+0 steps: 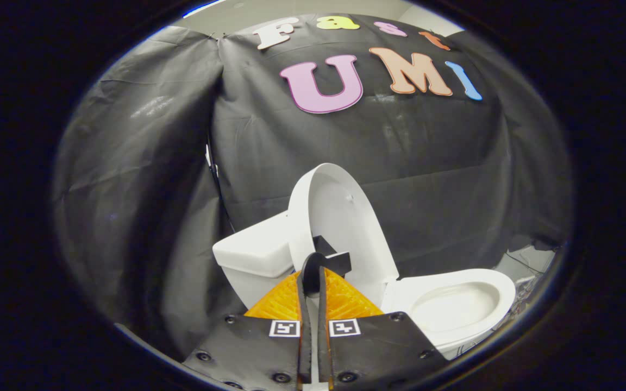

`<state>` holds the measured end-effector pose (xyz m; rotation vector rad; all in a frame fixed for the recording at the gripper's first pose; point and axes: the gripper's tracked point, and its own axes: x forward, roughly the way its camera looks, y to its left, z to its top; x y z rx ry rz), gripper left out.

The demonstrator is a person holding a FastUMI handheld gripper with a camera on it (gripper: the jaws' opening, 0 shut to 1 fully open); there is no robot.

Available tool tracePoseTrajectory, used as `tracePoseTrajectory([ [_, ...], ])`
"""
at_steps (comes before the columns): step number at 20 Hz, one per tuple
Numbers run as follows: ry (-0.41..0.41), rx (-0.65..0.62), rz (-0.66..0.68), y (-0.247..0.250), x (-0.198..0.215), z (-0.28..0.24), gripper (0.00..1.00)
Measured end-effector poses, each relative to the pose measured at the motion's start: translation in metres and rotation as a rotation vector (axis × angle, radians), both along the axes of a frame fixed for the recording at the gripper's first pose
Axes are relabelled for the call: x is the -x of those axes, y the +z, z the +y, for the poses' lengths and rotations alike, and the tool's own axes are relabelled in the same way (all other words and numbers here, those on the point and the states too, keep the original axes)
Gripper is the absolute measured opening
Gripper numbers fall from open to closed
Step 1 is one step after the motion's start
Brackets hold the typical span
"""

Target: Open the toilet lid.

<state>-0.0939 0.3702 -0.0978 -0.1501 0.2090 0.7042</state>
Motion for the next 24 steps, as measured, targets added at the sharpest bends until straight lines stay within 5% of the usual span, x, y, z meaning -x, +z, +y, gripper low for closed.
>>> tracePoseTrajectory([
  [8, 0.005, 0.040, -0.041, 0.005, -0.002, -0.010, 0.07],
  [12, 0.084, -0.013, -0.079, 0.029, 0.013, -0.016, 0.23],
  [17, 0.020, -0.123, -0.193, 0.094, -0.001, -0.042, 0.47],
  [24, -0.087, -0.132, -0.313, 0.159, -0.037, -0.123, 0.48],
])
